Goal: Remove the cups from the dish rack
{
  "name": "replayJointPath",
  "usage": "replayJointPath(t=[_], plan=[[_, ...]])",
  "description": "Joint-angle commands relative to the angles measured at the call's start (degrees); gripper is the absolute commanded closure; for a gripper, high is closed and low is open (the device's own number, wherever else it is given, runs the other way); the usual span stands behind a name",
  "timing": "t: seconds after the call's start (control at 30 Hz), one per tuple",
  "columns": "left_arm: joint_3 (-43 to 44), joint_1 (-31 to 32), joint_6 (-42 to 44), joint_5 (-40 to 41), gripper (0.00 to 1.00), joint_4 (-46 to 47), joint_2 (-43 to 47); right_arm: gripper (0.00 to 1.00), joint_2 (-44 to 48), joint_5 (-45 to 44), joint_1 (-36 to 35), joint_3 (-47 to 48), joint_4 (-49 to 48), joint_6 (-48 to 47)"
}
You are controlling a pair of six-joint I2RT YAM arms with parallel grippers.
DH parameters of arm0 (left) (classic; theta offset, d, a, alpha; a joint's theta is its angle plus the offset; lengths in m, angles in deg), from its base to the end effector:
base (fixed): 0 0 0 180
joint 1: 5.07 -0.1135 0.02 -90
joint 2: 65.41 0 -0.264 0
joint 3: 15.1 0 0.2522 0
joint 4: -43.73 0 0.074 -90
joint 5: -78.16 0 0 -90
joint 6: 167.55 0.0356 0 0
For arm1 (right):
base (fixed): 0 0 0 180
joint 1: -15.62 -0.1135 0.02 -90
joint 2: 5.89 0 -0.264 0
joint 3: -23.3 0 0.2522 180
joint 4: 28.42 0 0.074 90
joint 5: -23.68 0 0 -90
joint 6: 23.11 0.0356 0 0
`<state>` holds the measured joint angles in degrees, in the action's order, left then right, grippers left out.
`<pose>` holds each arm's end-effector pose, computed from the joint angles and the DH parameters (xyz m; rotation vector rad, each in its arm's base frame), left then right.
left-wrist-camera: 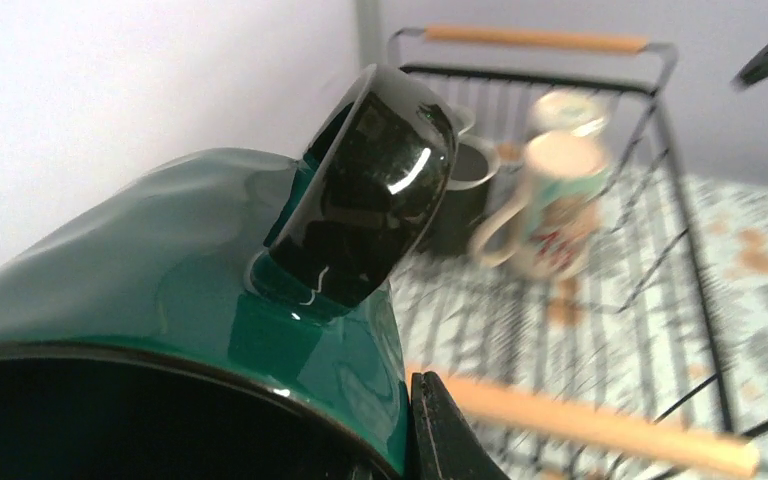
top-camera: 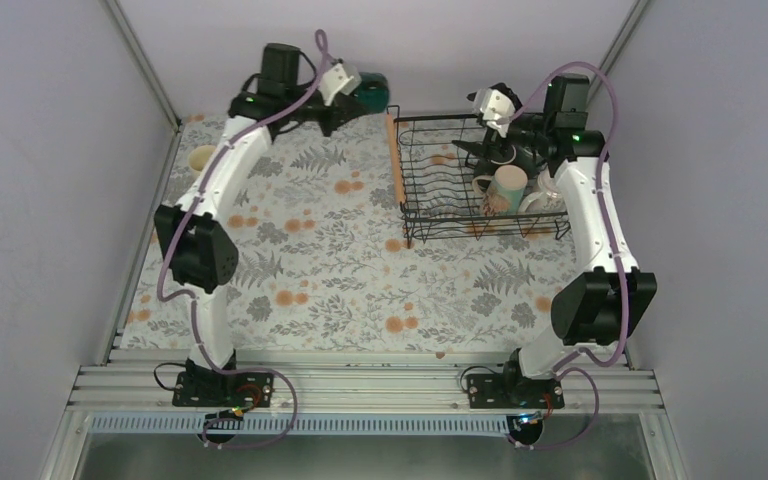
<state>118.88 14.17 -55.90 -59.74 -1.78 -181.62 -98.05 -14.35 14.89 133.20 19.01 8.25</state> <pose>0.4288 -0.1776 0.3818 1.1466 1.6097 -0.8234 0.3531 0.0325 0.4066 -1.3475 1.3244 0.2640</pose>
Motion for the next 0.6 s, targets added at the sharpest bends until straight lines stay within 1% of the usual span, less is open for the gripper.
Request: replayJointPath(t=[0.0, 0.1, 0.2, 0.37, 0.47, 0.57], plan=[[5.8, -4.6, 16.9, 10.7, 0.98, -12.6, 5.5, 0.04, -1.1, -8.0, -0.4, 4.1, 7.5, -3.1], [7.9, -7.0, 24.2, 16.8, 0.98, -18.7, 5.0, 0.03, -2.7, -11.8, -0.4, 6.9, 9.8, -2.5], [7.3, -8.2, 30.2, 23.8, 0.98, -23.1, 4.5, 0.03, -5.9, -14.5, -0.5, 9.6, 12.1, -2.9], [1.2, -9.6, 36.3, 36.5, 0.98, -24.3, 3.7, 0.02, -10.3, -21.8, -0.4, 13.6, 15.8, -3.6], [-1.8, -10.1, 39.1, 40.9, 0.98, -24.8, 3.1, 0.03, -12.3, -25.4, -0.4, 15.0, 19.0, -6.5], [-3.7, -10.6, 41.6, 45.2, 0.98, -25.1, 1.9, 0.02, -13.1, -29.0, -0.4, 14.3, 20.2, -8.6]])
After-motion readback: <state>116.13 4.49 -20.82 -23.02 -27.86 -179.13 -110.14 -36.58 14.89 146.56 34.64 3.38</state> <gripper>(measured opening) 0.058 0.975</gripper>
